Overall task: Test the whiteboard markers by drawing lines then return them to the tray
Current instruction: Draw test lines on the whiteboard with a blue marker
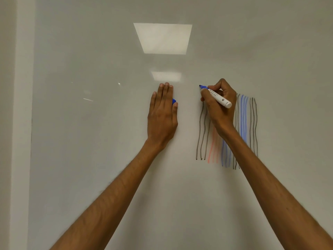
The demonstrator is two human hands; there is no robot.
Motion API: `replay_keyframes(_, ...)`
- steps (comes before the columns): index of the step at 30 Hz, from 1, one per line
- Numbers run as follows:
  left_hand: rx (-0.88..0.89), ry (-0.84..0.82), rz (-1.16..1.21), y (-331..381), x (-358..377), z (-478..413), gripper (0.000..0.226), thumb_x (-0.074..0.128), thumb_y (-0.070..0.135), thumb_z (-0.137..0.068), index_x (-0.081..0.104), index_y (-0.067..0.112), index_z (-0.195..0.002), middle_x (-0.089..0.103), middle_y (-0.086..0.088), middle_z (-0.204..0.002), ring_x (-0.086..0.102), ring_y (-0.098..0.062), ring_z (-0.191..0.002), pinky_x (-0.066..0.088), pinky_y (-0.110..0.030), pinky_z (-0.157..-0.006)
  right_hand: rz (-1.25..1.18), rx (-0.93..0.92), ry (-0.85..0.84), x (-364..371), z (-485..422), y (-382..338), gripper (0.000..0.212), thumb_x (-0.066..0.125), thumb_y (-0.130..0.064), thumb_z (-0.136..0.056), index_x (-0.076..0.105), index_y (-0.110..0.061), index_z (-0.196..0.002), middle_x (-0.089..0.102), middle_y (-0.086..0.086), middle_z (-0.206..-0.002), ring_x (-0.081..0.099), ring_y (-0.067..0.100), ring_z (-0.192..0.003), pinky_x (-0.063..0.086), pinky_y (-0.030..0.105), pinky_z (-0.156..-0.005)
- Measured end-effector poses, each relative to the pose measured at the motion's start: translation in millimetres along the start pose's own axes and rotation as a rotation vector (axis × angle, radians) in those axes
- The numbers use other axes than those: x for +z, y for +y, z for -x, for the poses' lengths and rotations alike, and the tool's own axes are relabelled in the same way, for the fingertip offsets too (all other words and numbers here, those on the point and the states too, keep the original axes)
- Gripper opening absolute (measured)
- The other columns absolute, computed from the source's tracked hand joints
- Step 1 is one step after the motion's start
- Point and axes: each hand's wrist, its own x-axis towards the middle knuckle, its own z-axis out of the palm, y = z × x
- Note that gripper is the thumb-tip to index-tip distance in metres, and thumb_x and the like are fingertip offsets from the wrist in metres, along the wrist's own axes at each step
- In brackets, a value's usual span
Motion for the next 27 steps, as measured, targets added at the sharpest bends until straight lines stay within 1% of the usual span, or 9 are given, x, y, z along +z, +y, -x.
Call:
replay_keyframes(2, 0.001, 0.004, -0.004, 0, 1, 1, 0.053, 0.032, 0.025, -0.105, 0.028, -0.001, -0.152, 0.028, -0.015, -0.159, 0.021, -0.026, -0.15, 0.011, -0.036, -0.124, -0.014, 0.002, -0.006, 0, 0, 0, 0.026, 0.069, -0.013, -0.084, 0.049, -0.023, -0.073, 0.065, 0.008, -0.073, 0.064, 0.017, -0.063, 0.052, 0.023, -0.057)
replay_keyframes(4, 0.002, 0.005, -0.01, 1, 0, 1, 0.053, 0.033, 0.024, -0.105, 0.028, -0.001, -0.151, 0.028, -0.016, -0.159, 0.021, -0.026, -0.15, 0.011, -0.037, -0.124, -0.019, 0.007, -0.028, -1, 2, 1, 0.022, 0.069, -0.01, -0.085, 0.051, -0.016, -0.074, 0.065, 0.005, -0.072, 0.064, 0.016, -0.063, 0.054, 0.025, -0.057)
replay_keyframes(8, 0.006, -0.006, -0.014, 2, -1, 4, 0.052, 0.036, 0.019, -0.105, 0.026, -0.001, -0.152, 0.026, -0.016, -0.16, 0.019, -0.026, -0.15, 0.009, -0.037, -0.124, -0.003, -0.004, -0.079, -3, 12, 4, 0.021, 0.069, -0.009, -0.083, 0.052, 0.004, -0.079, 0.065, 0.014, -0.071, 0.064, 0.031, -0.065, 0.054, 0.034, -0.058)
replay_keyframes(11, -0.011, -0.015, -0.025, 3, -4, 19, 0.051, 0.036, 0.018, -0.105, 0.026, 0.0, -0.152, 0.026, -0.015, -0.16, 0.018, -0.026, -0.151, 0.011, -0.039, -0.125, 0.0, 0.015, -0.096, -6, 21, 6, 0.021, 0.069, -0.01, -0.082, 0.052, 0.001, -0.077, 0.064, 0.017, -0.073, 0.063, 0.035, -0.067, 0.053, 0.035, -0.057)
replay_keyframes(15, -0.023, -0.038, -0.027, 4, -8, 46, 0.051, 0.033, 0.019, -0.105, 0.026, 0.001, -0.153, 0.025, -0.015, -0.161, 0.017, -0.025, -0.151, 0.01, -0.038, -0.125, -0.001, 0.035, -0.093, -10, 33, 7, 0.021, 0.069, -0.012, -0.08, 0.05, -0.016, -0.072, 0.064, 0.016, -0.072, 0.063, 0.036, -0.067, 0.053, 0.037, -0.058)
replay_keyframes(16, -0.026, -0.041, -0.03, 4, -9, 51, 0.051, 0.034, 0.018, -0.105, 0.026, 0.001, -0.153, 0.025, -0.014, -0.161, 0.017, -0.025, -0.151, 0.01, -0.038, -0.125, 0.0, 0.037, -0.093, -11, 36, 7, 0.021, 0.069, -0.012, -0.08, 0.05, -0.017, -0.071, 0.064, 0.016, -0.072, 0.063, 0.036, -0.066, 0.053, 0.036, -0.057)
replay_keyframes(18, -0.037, -0.045, -0.039, 6, -10, 60, 0.051, 0.037, 0.016, -0.105, 0.026, 0.002, -0.153, 0.025, -0.014, -0.161, 0.016, -0.025, -0.151, 0.011, -0.039, -0.125, -0.005, 0.051, -0.095, -12, 43, 8, 0.018, 0.069, -0.012, -0.08, 0.052, -0.009, -0.073, 0.064, 0.016, -0.072, 0.061, 0.036, -0.067, 0.051, 0.033, -0.057)
replay_keyframes(21, -0.049, -0.045, -0.06, 9, -11, 72, 0.051, 0.038, 0.015, -0.105, 0.028, 0.003, -0.153, 0.024, -0.014, -0.161, 0.016, -0.025, -0.152, 0.012, -0.041, -0.125, -0.004, 0.057, -0.098, -15, 53, 11, 0.021, 0.069, -0.013, -0.079, 0.052, -0.001, -0.076, 0.062, 0.018, -0.072, 0.06, 0.038, -0.068, 0.052, 0.037, -0.057)
replay_keyframes(27, -0.062, -0.035, -0.079, 12, -9, 81, 0.05, 0.037, 0.014, -0.105, 0.029, 0.004, -0.153, 0.025, -0.014, -0.161, 0.017, -0.027, -0.151, 0.012, -0.041, -0.124, 0.028, 0.042, -0.12, -19, 73, 17, 0.022, 0.07, -0.015, -0.079, 0.053, -0.002, -0.074, 0.058, 0.014, -0.07, 0.057, 0.033, -0.064, 0.051, 0.035, -0.056)
